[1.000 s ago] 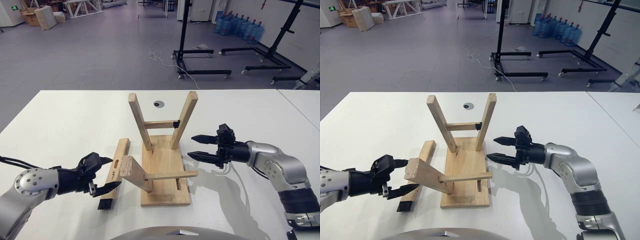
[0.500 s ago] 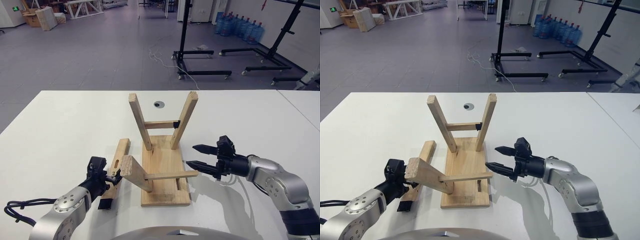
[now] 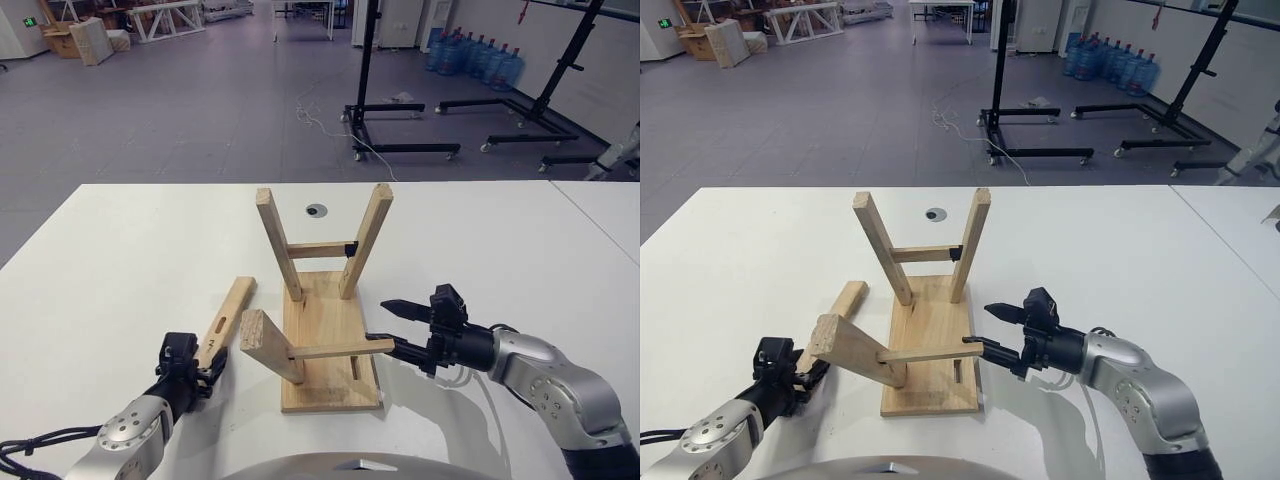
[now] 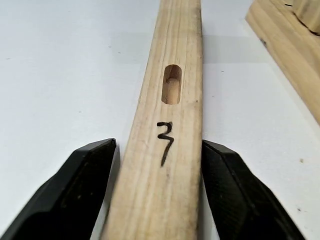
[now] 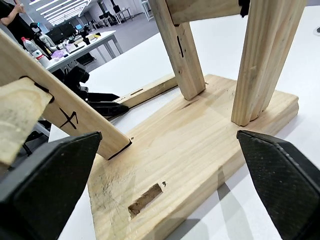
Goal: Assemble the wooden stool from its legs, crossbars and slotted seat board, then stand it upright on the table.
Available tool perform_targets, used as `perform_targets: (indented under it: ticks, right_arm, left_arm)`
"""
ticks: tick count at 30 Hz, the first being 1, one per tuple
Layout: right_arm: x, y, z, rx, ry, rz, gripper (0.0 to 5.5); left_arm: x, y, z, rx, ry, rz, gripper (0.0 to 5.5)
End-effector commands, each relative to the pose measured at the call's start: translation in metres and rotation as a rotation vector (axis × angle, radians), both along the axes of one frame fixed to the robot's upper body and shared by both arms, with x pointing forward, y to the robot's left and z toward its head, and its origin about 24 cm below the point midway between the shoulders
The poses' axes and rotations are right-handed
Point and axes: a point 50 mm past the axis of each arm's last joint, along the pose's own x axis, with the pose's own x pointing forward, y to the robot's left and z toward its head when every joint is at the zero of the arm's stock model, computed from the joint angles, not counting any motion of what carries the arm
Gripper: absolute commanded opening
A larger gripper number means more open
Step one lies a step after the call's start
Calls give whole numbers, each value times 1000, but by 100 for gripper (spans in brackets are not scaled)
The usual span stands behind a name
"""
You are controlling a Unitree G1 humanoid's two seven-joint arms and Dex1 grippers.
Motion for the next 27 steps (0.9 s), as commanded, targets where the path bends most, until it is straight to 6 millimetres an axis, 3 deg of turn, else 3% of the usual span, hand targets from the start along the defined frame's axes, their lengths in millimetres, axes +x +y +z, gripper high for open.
perform_targets:
  ticks: [1, 7, 9, 11, 13, 15, 17, 19, 22, 25, 27]
  right_arm:
    - [6, -1, 3, -1, -32, -23, 497]
    - [12, -1, 4, -1, -44, -18, 497]
    - [14, -2, 5, 3, -51, -16, 497]
    - [13, -2, 13, 73, -38, 14, 497]
    - [14, -1, 25, 175, -28, 54, 497]
    - [17, 0, 36, 260, -26, 77, 497]
    - [24, 4, 51, 387, -28, 101, 497]
    - [32, 11, 66, 507, -39, 141, 497]
    - [43, 28, 79, 584, -46, 217, 497]
    - [50, 47, 77, 609, -45, 258, 497]
    - [51, 56, 76, 631, -44, 273, 497]
  left_arm:
    - [-14, 10, -21, 30, 91, 57, 236]
    - [2, 21, -6, 89, -97, 117, 207]
    - [20, 28, 18, 129, -289, 121, 204]
    - [39, 23, 63, 127, -578, 35, 204]
    - [44, 14, 96, 85, -765, -76, 204]
    - [44, 11, 111, 29, -848, -135, 204]
    - [46, 0, 127, -153, -907, -269, 204]
    - [48, -11, 137, -342, -918, -434, 204]
    - [47, -19, 135, -518, -806, -638, 204]
    - [51, -26, 129, -637, -668, -852, 204]
    - [62, -26, 125, -706, -615, -888, 204]
